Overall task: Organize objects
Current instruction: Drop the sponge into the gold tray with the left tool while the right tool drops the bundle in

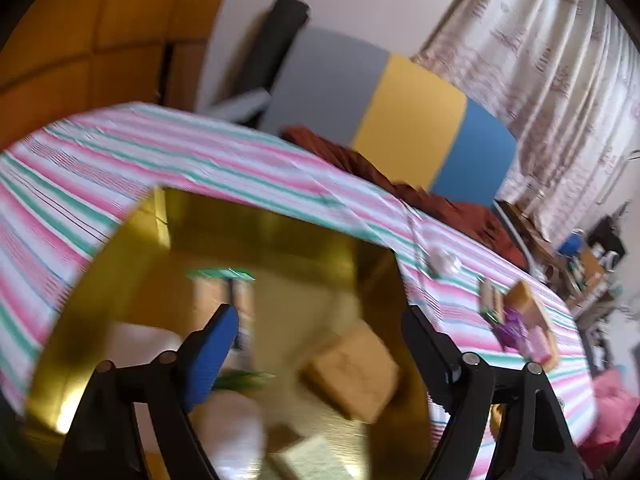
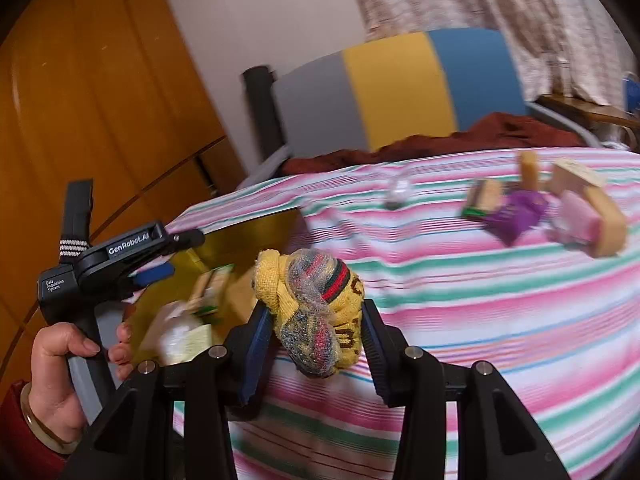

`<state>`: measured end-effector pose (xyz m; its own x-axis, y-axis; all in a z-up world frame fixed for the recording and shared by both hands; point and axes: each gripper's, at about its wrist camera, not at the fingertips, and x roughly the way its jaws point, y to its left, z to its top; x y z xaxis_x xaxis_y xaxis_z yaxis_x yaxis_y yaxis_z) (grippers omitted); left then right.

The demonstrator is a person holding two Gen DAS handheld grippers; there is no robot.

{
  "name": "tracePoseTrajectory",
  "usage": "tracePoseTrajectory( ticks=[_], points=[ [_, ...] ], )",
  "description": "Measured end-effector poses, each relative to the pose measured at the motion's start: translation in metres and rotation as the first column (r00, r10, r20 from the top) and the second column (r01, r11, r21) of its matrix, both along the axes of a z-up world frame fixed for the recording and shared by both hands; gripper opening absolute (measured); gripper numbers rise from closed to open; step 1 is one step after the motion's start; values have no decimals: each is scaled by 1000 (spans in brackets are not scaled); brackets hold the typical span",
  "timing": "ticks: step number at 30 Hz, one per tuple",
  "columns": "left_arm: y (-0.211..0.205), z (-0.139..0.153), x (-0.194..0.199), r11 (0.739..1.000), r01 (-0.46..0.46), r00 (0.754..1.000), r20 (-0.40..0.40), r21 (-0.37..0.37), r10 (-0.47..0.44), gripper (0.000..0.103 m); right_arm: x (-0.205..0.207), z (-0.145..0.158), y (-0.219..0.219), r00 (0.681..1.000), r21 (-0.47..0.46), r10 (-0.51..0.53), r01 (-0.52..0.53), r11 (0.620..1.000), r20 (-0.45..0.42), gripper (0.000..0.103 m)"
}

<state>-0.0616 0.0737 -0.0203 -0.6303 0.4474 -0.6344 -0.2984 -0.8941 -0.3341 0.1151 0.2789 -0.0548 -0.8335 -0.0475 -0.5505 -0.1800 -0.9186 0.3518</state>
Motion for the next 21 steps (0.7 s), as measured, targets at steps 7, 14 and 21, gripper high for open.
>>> tracePoseTrajectory(
  ticks=[7,14,21],
  points=[
    [-50,19,-4,975,-214,977,-37,-52,212,103,-60,-2,-35,978,-89,192,-185,979,77,44],
    [-72,16,-8,959,-281,958,50,-34,282,103,-120,7,-56,966,-5,231,-232,973,118,44],
    [-65,8,-7,965,-262,956,132,-15,261,103,-184,-7,-49,963,-13,178,-179,984,200,46]
  ],
)
